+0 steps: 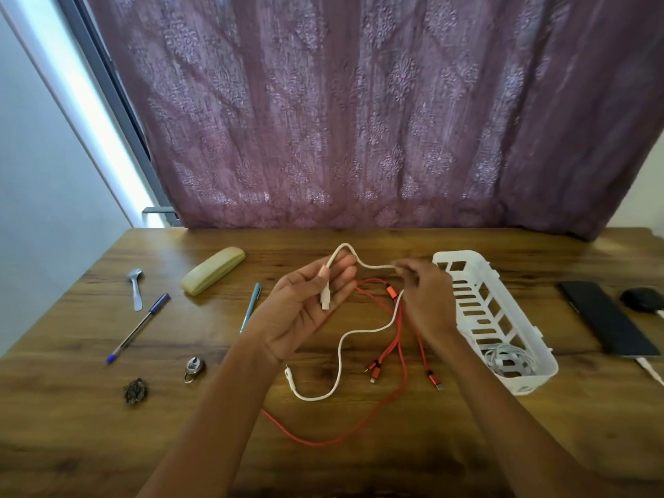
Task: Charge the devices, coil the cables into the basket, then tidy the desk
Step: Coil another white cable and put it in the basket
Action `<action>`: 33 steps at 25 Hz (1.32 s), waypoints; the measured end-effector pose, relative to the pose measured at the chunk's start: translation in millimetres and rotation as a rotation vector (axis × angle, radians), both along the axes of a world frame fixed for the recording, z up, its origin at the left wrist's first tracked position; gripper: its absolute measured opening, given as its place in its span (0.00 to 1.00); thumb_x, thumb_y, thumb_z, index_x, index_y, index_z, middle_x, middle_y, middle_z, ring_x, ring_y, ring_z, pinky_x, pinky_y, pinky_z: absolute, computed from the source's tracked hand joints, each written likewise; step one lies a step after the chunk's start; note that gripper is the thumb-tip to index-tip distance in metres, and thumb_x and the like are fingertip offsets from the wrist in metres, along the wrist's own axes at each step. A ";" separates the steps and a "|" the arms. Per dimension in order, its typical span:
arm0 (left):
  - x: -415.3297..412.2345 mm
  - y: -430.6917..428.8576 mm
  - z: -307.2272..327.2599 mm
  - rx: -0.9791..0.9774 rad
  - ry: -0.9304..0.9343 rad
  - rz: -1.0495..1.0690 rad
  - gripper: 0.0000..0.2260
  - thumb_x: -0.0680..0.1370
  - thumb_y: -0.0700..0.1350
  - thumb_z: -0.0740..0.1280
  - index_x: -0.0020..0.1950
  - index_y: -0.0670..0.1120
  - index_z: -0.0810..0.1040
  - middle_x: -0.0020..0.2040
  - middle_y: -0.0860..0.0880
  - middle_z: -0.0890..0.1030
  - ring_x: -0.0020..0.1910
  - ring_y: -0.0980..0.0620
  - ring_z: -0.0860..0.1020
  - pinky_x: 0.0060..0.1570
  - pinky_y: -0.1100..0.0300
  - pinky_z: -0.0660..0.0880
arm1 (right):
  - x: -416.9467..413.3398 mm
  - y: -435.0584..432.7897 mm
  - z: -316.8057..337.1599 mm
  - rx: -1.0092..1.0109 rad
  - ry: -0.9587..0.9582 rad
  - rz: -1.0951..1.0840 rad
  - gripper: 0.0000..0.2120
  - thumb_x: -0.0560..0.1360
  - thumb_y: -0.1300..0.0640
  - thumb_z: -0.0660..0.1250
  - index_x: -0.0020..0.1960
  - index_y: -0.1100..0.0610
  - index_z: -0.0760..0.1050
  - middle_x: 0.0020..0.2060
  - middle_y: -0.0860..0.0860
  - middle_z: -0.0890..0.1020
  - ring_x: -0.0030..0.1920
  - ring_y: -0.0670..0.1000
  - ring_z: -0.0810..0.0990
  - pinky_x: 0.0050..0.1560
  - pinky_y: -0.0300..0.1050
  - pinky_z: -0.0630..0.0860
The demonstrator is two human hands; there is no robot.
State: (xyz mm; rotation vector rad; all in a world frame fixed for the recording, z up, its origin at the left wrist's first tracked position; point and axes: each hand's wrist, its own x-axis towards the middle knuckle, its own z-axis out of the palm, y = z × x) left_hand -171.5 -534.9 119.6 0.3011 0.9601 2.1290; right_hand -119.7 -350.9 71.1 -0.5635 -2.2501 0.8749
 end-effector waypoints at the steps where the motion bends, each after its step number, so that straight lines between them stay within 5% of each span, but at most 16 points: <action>1: 0.4 4.4 3.8 0.031 0.000 -0.009 0.15 0.73 0.36 0.59 0.59 0.37 0.74 0.53 0.45 0.83 0.50 0.52 0.82 0.51 0.58 0.79 | 1.8 -5.5 -1.7 0.095 -0.052 0.018 0.11 0.78 0.60 0.62 0.57 0.55 0.80 0.51 0.52 0.83 0.50 0.51 0.80 0.46 0.39 0.70; 5: -0.7 22.6 15.7 0.078 0.060 0.077 0.08 0.77 0.34 0.57 0.55 0.39 0.72 0.55 0.44 0.82 0.54 0.50 0.81 0.57 0.58 0.76 | 17.5 -32.7 -7.5 0.515 -0.078 0.154 0.13 0.67 0.59 0.75 0.52 0.54 0.81 0.42 0.49 0.84 0.40 0.49 0.83 0.35 0.40 0.76; 8: -6.3 31.7 17.7 -0.045 0.231 0.228 0.05 0.79 0.34 0.56 0.54 0.40 0.68 0.59 0.43 0.79 0.53 0.51 0.81 0.49 0.61 0.80 | 35.4 -38.0 -0.9 0.707 -0.045 0.191 0.19 0.57 0.61 0.81 0.47 0.56 0.83 0.36 0.48 0.84 0.35 0.47 0.82 0.28 0.34 0.73; 12: -14.2 34.1 6.6 -0.211 0.371 0.363 0.11 0.80 0.34 0.56 0.63 0.37 0.63 0.64 0.43 0.73 0.47 0.53 0.82 0.40 0.66 0.79 | 53.8 -30.7 22.9 0.795 0.074 0.199 0.13 0.62 0.68 0.75 0.44 0.58 0.83 0.35 0.50 0.83 0.34 0.50 0.81 0.26 0.35 0.71; 15: -11.3 37.6 1.2 -0.257 0.439 0.329 0.12 0.80 0.35 0.57 0.63 0.37 0.64 0.65 0.42 0.74 0.49 0.52 0.82 0.47 0.62 0.80 | 56.9 -26.9 40.8 0.859 0.138 0.301 0.13 0.68 0.67 0.63 0.45 0.56 0.83 0.35 0.48 0.83 0.34 0.49 0.80 0.24 0.38 0.72; 17: -6.0 43.3 0.6 -0.343 0.576 0.287 0.12 0.80 0.35 0.58 0.63 0.40 0.66 0.63 0.42 0.76 0.52 0.52 0.81 0.54 0.58 0.78 | 53.8 -22.4 51.8 0.868 0.161 0.336 0.13 0.68 0.67 0.65 0.45 0.54 0.82 0.36 0.46 0.83 0.34 0.48 0.79 0.24 0.40 0.72; 21: 7.2 53.9 3.4 -0.416 0.833 0.201 0.13 0.79 0.32 0.57 0.61 0.41 0.72 0.52 0.39 0.80 0.49 0.51 0.78 0.52 0.55 0.74 | 39.7 -9.9 79.1 0.636 0.273 0.342 0.03 0.71 0.56 0.71 0.43 0.51 0.82 0.39 0.44 0.83 0.36 0.43 0.78 0.32 0.38 0.72; 26: 24.3 60.8 17.6 -0.397 0.745 0.183 0.13 0.82 0.39 0.52 0.54 0.44 0.76 0.34 0.51 0.78 0.33 0.59 0.73 0.38 0.70 0.70 | 14.4 15.4 91.1 0.368 0.217 0.247 0.07 0.70 0.48 0.70 0.44 0.48 0.84 0.38 0.43 0.80 0.32 0.37 0.71 0.32 0.30 0.64; 30: 22.7 63.3 24.5 -0.376 0.694 0.180 0.14 0.83 0.40 0.51 0.51 0.44 0.77 0.28 0.55 0.68 0.29 0.60 0.65 0.34 0.69 0.64 | -0.7 26.6 82.3 0.215 0.215 0.211 0.05 0.71 0.50 0.70 0.45 0.48 0.84 0.35 0.45 0.80 0.33 0.43 0.74 0.34 0.42 0.71; 33: 17.8 63.7 31.2 -0.288 0.541 0.157 0.13 0.82 0.40 0.53 0.45 0.45 0.76 0.27 0.55 0.68 0.28 0.60 0.64 0.37 0.66 0.63 | -5.3 28.9 67.9 0.028 0.248 0.225 0.09 0.75 0.51 0.65 0.49 0.52 0.83 0.36 0.44 0.81 0.34 0.39 0.76 0.37 0.33 0.69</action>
